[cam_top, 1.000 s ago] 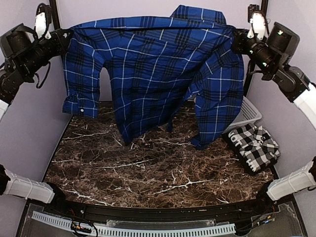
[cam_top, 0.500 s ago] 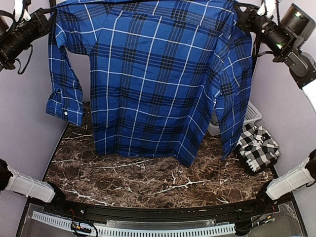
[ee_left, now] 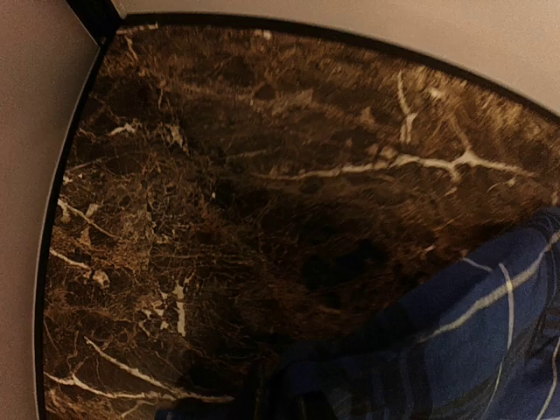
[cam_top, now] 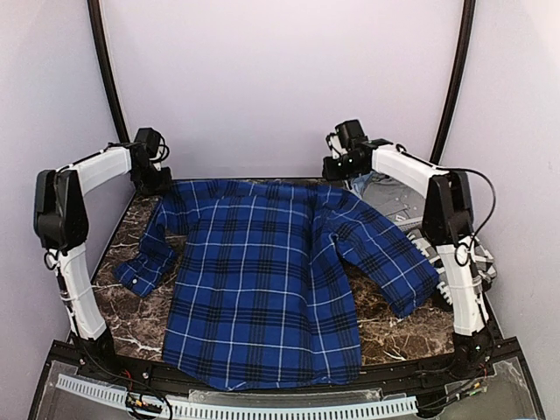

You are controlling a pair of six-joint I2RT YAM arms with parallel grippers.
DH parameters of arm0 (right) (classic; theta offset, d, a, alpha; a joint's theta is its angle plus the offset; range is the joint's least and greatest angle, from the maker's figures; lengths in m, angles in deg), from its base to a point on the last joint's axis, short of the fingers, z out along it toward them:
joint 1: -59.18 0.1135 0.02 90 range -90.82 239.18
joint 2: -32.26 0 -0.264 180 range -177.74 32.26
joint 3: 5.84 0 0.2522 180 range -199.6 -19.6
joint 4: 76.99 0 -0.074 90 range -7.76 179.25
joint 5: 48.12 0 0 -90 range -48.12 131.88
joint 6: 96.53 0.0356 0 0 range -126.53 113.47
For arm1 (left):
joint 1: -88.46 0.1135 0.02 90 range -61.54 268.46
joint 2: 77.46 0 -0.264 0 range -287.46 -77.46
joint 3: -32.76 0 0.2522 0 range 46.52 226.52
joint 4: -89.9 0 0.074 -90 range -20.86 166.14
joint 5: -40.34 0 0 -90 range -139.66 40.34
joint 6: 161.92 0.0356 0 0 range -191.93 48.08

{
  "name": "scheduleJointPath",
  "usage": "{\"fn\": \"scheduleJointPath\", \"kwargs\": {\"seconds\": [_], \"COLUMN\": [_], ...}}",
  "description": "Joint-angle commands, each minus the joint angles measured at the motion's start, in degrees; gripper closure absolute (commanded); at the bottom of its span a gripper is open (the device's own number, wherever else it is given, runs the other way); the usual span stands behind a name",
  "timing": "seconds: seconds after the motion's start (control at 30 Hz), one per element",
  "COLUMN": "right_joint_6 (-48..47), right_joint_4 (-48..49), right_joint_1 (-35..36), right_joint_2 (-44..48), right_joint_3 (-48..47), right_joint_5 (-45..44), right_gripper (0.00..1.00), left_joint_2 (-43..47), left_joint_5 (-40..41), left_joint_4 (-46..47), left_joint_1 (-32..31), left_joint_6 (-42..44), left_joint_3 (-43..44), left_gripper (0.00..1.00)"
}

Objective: Fold and stack the long sleeve shirts
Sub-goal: Flatten out the crumpled shirt at the center of the board, then move the flattened shirt to the center of the board.

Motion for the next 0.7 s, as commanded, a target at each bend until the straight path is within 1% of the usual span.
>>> {"fn": "scheduleJointPath", "kwargs": {"seconds": [0.0, 0.03, 0.1, 0.17, 0.27, 0.4, 0.5, 0.57, 0.67], "right_joint_6": [4.08, 4.09, 3.9, 3.87, 4.04, 5.54, 7.58, 8.96, 11.14], "right_joint_4": [-7.87, -6.92, -4.62, -3.27, -1.87, 0.88, 3.52, 5.25, 7.31], "right_joint_1": [0.35, 0.56, 0.93, 1.28, 2.57, 5.66, 8.18, 10.21, 11.93], "right_joint_2": [-2.33, -1.56, 1.05, 3.71, 7.26, 12.13, 15.26, 17.01, 18.88], "right_joint_3": [-6.03, -4.38, 0.66, 5.01, 11.43, 21.32, 28.36, 32.74, 38.66], "right_joint_5": [5.36, 5.58, 5.39, 5.37, 5.84, 6.05, 6.66, 6.35, 6.33], "right_gripper": [0.57, 0.49, 0.4, 0.37, 0.37, 0.38, 0.41, 0.43, 0.48], "left_joint_2": [-3.86, -4.94, -4.83, -3.66, -1.51, 3.68, 6.78, 8.98, 11.91], "left_joint_5": [-3.88, -4.56, -5.12, -5.09, -6.63, -13.13, -17.62, -19.81, -21.9], "left_joint_4": [-2.44, -2.23, -1.08, 0.22, 1.97, 5.47, 9.06, 11.53, 14.4], "left_joint_1": [0.71, 0.67, 0.68, 0.65, 0.59, -0.29, -3.31, -5.99, -9.16], "left_joint_6": [-3.19, -3.27, -3.4, -3.32, -3.6, -6.07, -8.97, -10.8, -13.19], "left_joint_3": [1.37, 1.27, 0.11, -1.56, -4.87, -10.67, -15.41, -20.3, -24.81], "left_gripper": [0.77, 0.66, 0.55, 0.5, 0.48, 0.48, 0.48, 0.48, 0.49]}}
